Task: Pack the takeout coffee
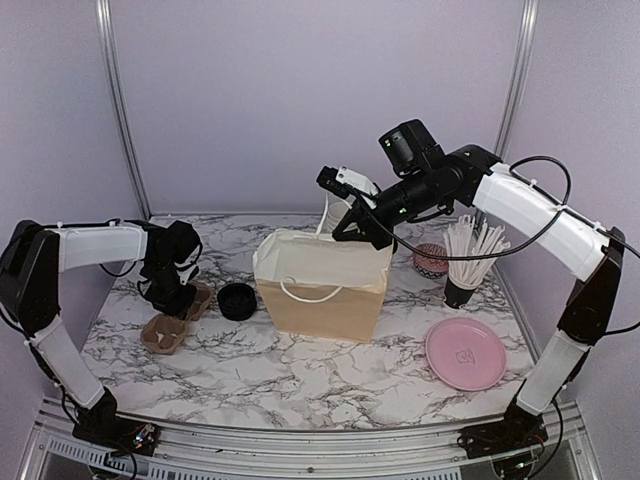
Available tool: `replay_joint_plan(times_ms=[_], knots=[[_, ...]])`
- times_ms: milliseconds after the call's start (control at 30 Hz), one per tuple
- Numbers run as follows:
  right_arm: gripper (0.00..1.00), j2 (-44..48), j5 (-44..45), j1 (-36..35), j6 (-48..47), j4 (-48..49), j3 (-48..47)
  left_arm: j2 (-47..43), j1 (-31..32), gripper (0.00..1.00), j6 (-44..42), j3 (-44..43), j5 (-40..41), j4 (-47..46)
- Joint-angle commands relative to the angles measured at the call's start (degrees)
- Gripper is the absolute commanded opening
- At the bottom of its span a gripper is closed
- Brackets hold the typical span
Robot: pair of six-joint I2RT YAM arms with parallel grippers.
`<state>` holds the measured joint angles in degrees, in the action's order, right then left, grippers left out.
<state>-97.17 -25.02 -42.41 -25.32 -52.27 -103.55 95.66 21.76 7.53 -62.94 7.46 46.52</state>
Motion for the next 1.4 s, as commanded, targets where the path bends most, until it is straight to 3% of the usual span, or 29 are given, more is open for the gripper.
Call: replay_joint_plan(times_ms=[0,267,500,700,833,1067,1233,1367], knots=[[0.0,-0.1,-0.2,0.1,0.5,0.6,-1.1,-0.1,0.2,0.23,0.0,-0.2,-1.0,0.4],[0.0,0.0,-0.5,0.1,0.1,-0.2,-1.7,-6.9,0.4,0.2,2.5,-2.8,-0.1,2.8],[0.0,1.8,-3.7,0.1,-2.4,-3.0,-1.0,-17.8,4.5,0.2,4.2,-13.7,1.2,7.3],[0.0,2.8,-7.0,0.1,-2.7,-4.7,-0.3,-21.7,16.9,0.2,3.4,-29.0,5.7,5.7],[0.0,3.2,-8.2,0.1,-2.7,-4.9,-0.1,-22.1,28.5,0.18,-2.2,-32.7,5.4,-0.5],[0.0,2.8,-8.8,0.1,-2.5,-5.5,-0.6,-17.9,43.5,0.17,-8.1,-38.0,5.4,-7.6],[0.0,2.2,-8.7,0.1,-2.2,-6.6,-2.9,-15.4,49.0,0.17,-11.2,-38.3,4.1,-13.0],[0.0,1.6,-9.8,0.1,-2.1,-7.4,-4.8,-16.2,49.6,0.18,-12.6,-32.9,1.0,-20.6]])
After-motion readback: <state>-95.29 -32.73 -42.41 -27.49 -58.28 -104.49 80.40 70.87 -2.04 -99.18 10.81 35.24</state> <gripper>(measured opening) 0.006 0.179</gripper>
